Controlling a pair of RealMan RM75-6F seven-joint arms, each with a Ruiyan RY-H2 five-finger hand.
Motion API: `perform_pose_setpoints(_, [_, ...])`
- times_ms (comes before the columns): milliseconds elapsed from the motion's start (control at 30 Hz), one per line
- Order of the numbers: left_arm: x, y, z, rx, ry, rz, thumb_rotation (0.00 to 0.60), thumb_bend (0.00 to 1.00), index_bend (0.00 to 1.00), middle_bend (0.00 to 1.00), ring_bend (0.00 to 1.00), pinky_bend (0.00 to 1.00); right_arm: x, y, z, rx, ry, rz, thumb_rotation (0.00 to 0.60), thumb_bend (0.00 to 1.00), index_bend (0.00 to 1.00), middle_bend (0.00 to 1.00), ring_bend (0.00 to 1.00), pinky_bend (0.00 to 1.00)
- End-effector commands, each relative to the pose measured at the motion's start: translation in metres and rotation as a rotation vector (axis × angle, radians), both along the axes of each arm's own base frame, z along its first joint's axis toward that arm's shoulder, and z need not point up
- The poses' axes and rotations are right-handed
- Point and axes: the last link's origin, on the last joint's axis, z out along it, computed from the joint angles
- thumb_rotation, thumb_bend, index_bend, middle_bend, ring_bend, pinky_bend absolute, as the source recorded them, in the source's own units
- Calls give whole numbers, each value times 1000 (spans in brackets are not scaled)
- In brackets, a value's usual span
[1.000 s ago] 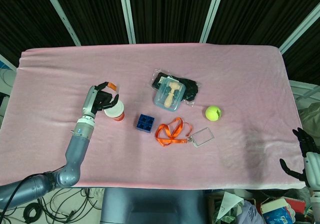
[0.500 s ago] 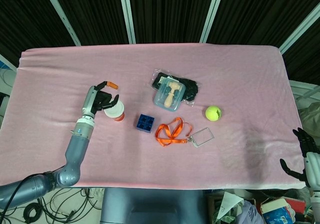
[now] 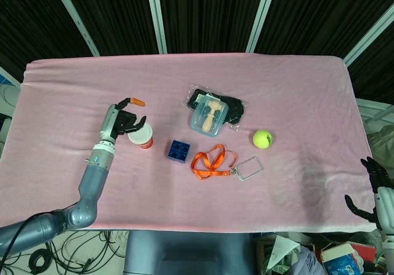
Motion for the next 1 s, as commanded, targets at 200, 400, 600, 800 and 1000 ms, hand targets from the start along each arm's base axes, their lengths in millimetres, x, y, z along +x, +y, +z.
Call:
perform_pose_setpoints(200, [-4,-5,11,23,21,-18,600,327,410,1000,997,1000,0,0,0,2,1,2,600,263,0,0,0,197])
perform_pose_setpoints(400, [-7,-15,31,106,146,-115,600,286,394,993,950,966,1,1,-1,3,3,5,600,262,0,0,0,198])
perform_pose_setpoints(600, [-28,-36,52,232,488,-246,600,253,347,543,472,556,1,1,0,3,7,6,600,263,0,0,0,197])
perform_pose_setpoints(800, [-72,-80,66,225,814,-271,600,138,28,75,33,89,0,0,1,2,19,5,600,263,0,0,0,193])
perform_pose_setpoints(1000, [-116,-132,84,216,1118,-241,600,26,0,0,0,0,0,0,2,1,44,10,600,263,0,0,0,192])
